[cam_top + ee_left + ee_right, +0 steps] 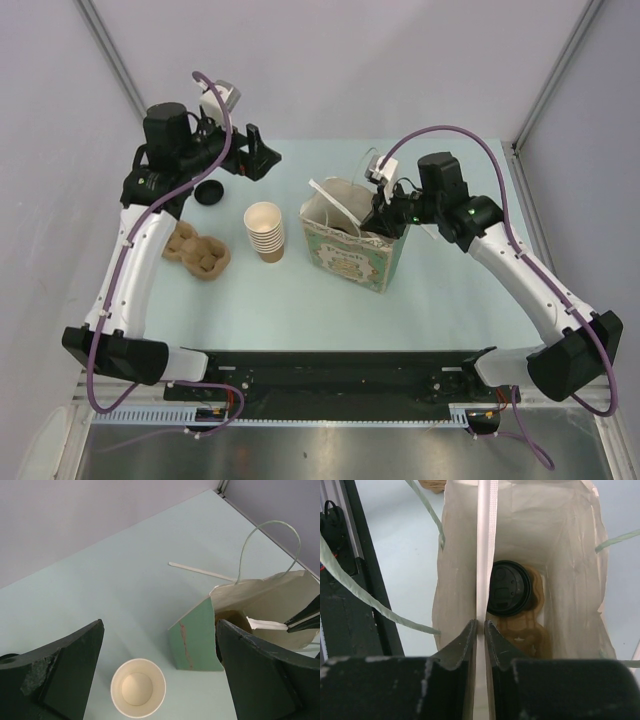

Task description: Pack the takeout coffee

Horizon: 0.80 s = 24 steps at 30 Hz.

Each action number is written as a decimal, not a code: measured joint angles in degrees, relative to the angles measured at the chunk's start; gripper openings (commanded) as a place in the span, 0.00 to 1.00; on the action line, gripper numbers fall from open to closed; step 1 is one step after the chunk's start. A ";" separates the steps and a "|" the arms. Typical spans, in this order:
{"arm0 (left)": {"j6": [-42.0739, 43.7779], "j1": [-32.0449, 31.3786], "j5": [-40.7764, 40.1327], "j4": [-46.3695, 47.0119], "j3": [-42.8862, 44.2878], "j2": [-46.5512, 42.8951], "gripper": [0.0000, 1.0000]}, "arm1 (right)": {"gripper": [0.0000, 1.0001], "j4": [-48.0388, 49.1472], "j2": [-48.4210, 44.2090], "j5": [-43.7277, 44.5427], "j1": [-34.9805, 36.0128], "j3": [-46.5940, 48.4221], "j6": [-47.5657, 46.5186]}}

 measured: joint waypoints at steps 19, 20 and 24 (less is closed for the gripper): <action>1.05 1.75 0.07 -4.28 5.20 4.46 1.00 | 0.89 3.85 -6.95 7.04 -0.09 0.61 5.46; 1.07 1.84 0.07 -4.85 5.92 4.83 1.00 | 0.92 4.48 -7.02 7.65 -0.17 1.07 5.97; 1.14 3.13 0.15 -8.20 11.78 7.78 1.00 | 1.00 6.56 -7.02 10.62 -1.44 4.44 8.37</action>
